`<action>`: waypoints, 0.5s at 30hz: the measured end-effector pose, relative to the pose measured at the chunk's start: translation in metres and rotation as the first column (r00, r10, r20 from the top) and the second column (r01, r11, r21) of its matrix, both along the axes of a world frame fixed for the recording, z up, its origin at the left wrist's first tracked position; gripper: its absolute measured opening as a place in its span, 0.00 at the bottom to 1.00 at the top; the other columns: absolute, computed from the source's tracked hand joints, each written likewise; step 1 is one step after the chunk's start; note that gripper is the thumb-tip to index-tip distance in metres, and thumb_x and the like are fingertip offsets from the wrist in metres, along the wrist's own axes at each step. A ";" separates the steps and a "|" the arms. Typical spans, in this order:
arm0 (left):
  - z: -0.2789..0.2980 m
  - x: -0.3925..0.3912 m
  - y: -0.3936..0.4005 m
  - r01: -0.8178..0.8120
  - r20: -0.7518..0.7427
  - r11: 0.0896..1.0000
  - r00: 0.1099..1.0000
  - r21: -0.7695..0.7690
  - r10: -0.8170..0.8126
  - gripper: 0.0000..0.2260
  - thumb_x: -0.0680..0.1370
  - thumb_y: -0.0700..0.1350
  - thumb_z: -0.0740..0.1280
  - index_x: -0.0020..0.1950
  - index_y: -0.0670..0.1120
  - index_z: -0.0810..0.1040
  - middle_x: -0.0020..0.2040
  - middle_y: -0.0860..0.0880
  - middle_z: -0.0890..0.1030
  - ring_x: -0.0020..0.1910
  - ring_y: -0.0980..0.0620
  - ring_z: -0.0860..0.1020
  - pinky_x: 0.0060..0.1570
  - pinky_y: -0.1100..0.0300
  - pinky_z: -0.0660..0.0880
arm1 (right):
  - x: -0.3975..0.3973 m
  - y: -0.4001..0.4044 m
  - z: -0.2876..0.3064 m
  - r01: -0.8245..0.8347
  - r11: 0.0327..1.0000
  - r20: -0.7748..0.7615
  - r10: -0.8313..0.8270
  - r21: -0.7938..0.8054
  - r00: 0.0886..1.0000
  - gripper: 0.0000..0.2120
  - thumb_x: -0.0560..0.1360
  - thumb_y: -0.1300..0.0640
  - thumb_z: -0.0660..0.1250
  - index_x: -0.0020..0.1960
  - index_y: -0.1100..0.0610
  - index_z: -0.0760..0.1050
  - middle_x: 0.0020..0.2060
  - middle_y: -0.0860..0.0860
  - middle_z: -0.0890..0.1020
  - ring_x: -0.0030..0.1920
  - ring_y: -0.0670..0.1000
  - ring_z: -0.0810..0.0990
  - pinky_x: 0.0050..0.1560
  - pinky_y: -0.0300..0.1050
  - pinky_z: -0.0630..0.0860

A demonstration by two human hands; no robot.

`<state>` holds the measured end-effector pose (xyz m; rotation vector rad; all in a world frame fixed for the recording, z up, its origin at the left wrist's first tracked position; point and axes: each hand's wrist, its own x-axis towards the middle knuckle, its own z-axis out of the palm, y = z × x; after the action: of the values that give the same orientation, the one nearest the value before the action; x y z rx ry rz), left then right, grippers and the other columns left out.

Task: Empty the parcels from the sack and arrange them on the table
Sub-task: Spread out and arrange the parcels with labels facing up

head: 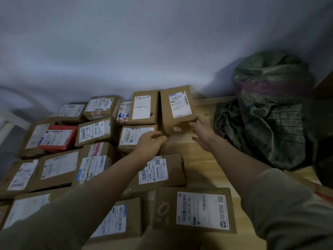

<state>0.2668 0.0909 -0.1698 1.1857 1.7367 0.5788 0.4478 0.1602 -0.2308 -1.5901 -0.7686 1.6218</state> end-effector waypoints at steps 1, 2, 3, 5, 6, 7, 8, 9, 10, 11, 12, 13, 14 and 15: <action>0.000 -0.001 -0.002 0.014 -0.011 1.000 1.000 0.010 -0.014 0.18 0.81 0.46 0.65 0.70 0.46 0.74 0.68 0.46 0.75 0.65 0.48 0.73 0.64 0.53 0.71 | -0.002 -0.001 0.004 -0.077 0.997 0.007 0.077 0.018 0.997 0.22 0.82 0.60 0.59 0.75 0.49 0.65 0.69 0.47 0.70 0.69 0.54 0.67 0.68 0.54 0.65; 0.000 -0.002 -0.004 0.033 -0.026 0.999 0.999 0.020 -0.033 0.18 0.81 0.46 0.65 0.70 0.46 0.74 0.68 0.46 0.74 0.65 0.49 0.72 0.62 0.56 0.70 | -0.003 -0.001 0.005 -0.120 0.992 0.038 0.119 0.025 0.992 0.23 0.82 0.61 0.59 0.76 0.51 0.64 0.68 0.47 0.70 0.71 0.54 0.66 0.69 0.52 0.64; 0.001 -0.002 -0.006 0.054 -0.044 0.998 0.998 0.030 -0.052 0.18 0.81 0.47 0.65 0.70 0.46 0.74 0.68 0.47 0.74 0.64 0.50 0.72 0.60 0.58 0.69 | -0.002 -0.003 0.004 -0.125 0.992 0.084 0.122 0.025 0.989 0.24 0.82 0.60 0.59 0.77 0.52 0.62 0.71 0.49 0.68 0.72 0.54 0.65 0.69 0.51 0.63; 0.001 -0.004 -0.007 0.086 -0.078 0.995 0.994 0.048 -0.082 0.18 0.80 0.47 0.65 0.70 0.46 0.74 0.68 0.47 0.74 0.62 0.52 0.71 0.57 0.59 0.67 | 0.003 -0.011 0.006 -0.084 0.996 0.156 0.082 0.005 0.984 0.26 0.81 0.57 0.61 0.78 0.54 0.59 0.75 0.53 0.64 0.73 0.56 0.65 0.70 0.52 0.64; 0.001 -0.004 -0.006 0.105 -0.092 0.993 0.991 0.057 -0.099 0.18 0.80 0.47 0.65 0.70 0.46 0.74 0.67 0.48 0.74 0.61 0.53 0.71 0.57 0.60 0.67 | 0.007 -0.018 0.007 -0.068 0.998 0.172 0.068 -0.007 0.983 0.27 0.81 0.55 0.62 0.78 0.55 0.60 0.75 0.54 0.65 0.72 0.57 0.66 0.70 0.52 0.66; 0.000 -0.003 -0.007 0.129 -0.103 0.990 0.987 0.064 -0.122 0.18 0.80 0.48 0.65 0.69 0.46 0.75 0.66 0.48 0.75 0.61 0.53 0.72 0.55 0.61 0.67 | 0.010 -0.026 0.009 -0.048 0.999 0.178 0.050 -0.015 0.983 0.26 0.81 0.54 0.62 0.77 0.56 0.62 0.73 0.55 0.67 0.70 0.57 0.69 0.67 0.52 0.68; -0.001 -0.002 -0.007 0.154 -0.107 0.986 0.983 0.067 -0.146 0.18 0.80 0.48 0.65 0.69 0.46 0.75 0.65 0.49 0.75 0.61 0.53 0.72 0.52 0.63 0.68 | 0.014 -0.036 0.011 -0.019 1.000 0.173 0.023 -0.023 0.985 0.25 0.81 0.53 0.62 0.76 0.57 0.63 0.69 0.55 0.71 0.66 0.57 0.72 0.65 0.52 0.71; -0.001 0.001 -0.009 0.182 -0.103 0.981 0.979 0.068 -0.175 0.18 0.80 0.48 0.65 0.69 0.46 0.75 0.64 0.49 0.75 0.61 0.53 0.73 0.49 0.64 0.68 | 0.017 -0.047 0.013 0.019 0.999 0.176 -0.013 -0.029 0.984 0.23 0.81 0.54 0.62 0.75 0.57 0.65 0.64 0.56 0.74 0.61 0.57 0.75 0.63 0.53 0.73; -0.002 0.005 -0.013 0.217 -0.096 0.974 0.973 0.066 -0.210 0.17 0.80 0.48 0.66 0.69 0.47 0.75 0.65 0.49 0.75 0.61 0.52 0.73 0.47 0.65 0.69 | 0.021 -0.060 0.016 0.055 0.998 0.190 -0.048 -0.031 0.981 0.22 0.81 0.54 0.62 0.74 0.57 0.66 0.59 0.56 0.76 0.58 0.57 0.77 0.61 0.53 0.75; -0.003 0.010 -0.018 0.258 -0.091 0.964 0.964 0.066 -0.252 0.17 0.80 0.49 0.66 0.69 0.48 0.75 0.66 0.49 0.74 0.60 0.52 0.73 0.48 0.63 0.71 | 0.025 -0.072 0.018 0.080 0.996 0.223 -0.072 -0.029 0.972 0.22 0.81 0.54 0.62 0.73 0.57 0.67 0.55 0.57 0.78 0.57 0.58 0.78 0.60 0.54 0.76; -0.005 0.014 -0.024 0.306 -0.096 0.950 0.949 0.068 -0.299 0.18 0.79 0.49 0.67 0.68 0.48 0.74 0.67 0.48 0.73 0.61 0.51 0.73 0.52 0.61 0.72 | 0.028 -0.085 0.020 0.098 0.995 0.263 -0.090 -0.020 0.961 0.21 0.81 0.54 0.62 0.72 0.58 0.68 0.55 0.58 0.78 0.56 0.59 0.79 0.58 0.54 0.77; -0.007 0.019 -0.032 0.360 -0.111 0.930 0.930 0.068 -0.352 0.20 0.78 0.50 0.69 0.69 0.49 0.74 0.68 0.47 0.73 0.63 0.50 0.73 0.56 0.58 0.72 | 0.032 -0.098 0.021 0.114 0.993 0.304 -0.107 -0.006 0.947 0.20 0.81 0.54 0.62 0.71 0.58 0.70 0.54 0.58 0.79 0.55 0.59 0.79 0.58 0.54 0.77; -0.010 0.023 -0.040 0.416 -0.128 0.907 0.905 0.063 -0.406 0.23 0.77 0.52 0.70 0.70 0.49 0.73 0.69 0.47 0.72 0.65 0.49 0.72 0.58 0.58 0.70 | 0.035 -0.111 0.021 0.132 0.991 0.339 -0.128 0.010 0.932 0.19 0.81 0.54 0.63 0.69 0.59 0.71 0.54 0.57 0.79 0.55 0.58 0.79 0.59 0.55 0.78; -0.012 0.027 -0.048 0.475 -0.146 0.879 0.874 0.055 -0.463 0.26 0.75 0.54 0.72 0.71 0.49 0.71 0.70 0.47 0.71 0.67 0.49 0.71 0.59 0.58 0.69 | 0.039 -0.124 0.021 0.147 0.989 0.375 -0.146 0.025 0.916 0.18 0.80 0.54 0.64 0.68 0.59 0.73 0.55 0.55 0.79 0.56 0.57 0.79 0.61 0.56 0.77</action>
<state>0.2939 0.0424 -0.1814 1.6743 1.4556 0.2889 0.4864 0.0360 -0.2097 -1.9430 -0.8169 1.2252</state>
